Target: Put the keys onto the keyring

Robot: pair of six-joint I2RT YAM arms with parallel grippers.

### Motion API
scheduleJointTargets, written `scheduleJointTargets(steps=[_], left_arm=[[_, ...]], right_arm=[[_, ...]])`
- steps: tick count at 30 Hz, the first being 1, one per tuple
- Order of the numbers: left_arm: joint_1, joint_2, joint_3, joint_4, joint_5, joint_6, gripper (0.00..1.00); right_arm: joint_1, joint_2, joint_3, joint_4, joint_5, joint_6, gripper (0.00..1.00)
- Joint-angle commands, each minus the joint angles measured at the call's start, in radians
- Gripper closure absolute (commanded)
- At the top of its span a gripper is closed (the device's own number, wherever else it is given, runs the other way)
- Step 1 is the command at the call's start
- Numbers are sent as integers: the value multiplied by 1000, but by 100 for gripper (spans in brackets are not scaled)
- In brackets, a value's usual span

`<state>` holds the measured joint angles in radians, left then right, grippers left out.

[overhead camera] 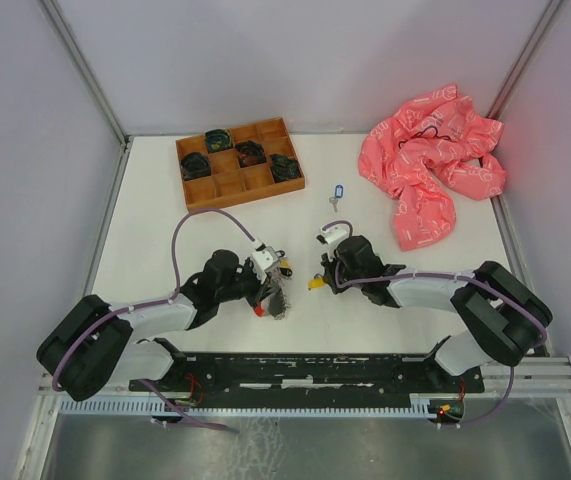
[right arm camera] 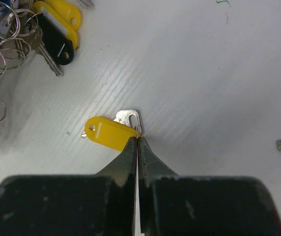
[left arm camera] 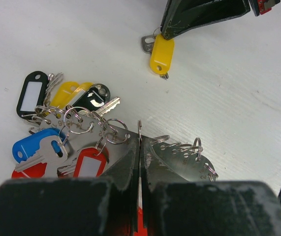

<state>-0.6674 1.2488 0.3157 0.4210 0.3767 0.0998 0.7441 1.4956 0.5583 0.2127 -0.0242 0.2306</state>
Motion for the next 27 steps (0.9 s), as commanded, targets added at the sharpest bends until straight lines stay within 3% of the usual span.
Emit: scheduleJointTargets(steps=[1, 10, 19, 27], left_arm=[[5, 2, 37, 60, 42, 34, 97], [5, 12, 4, 172, 100, 63, 97], [5, 66, -13, 264, 172, 228, 97], [-19, 63, -90, 337, 209, 400, 97]], right_arm=[[-2, -16, 10, 17, -15, -26, 99], [5, -148, 103, -149, -71, -100, 99], [116, -194, 184, -346, -66, -364, 99], [146, -229, 50, -168, -236, -524, 99]])
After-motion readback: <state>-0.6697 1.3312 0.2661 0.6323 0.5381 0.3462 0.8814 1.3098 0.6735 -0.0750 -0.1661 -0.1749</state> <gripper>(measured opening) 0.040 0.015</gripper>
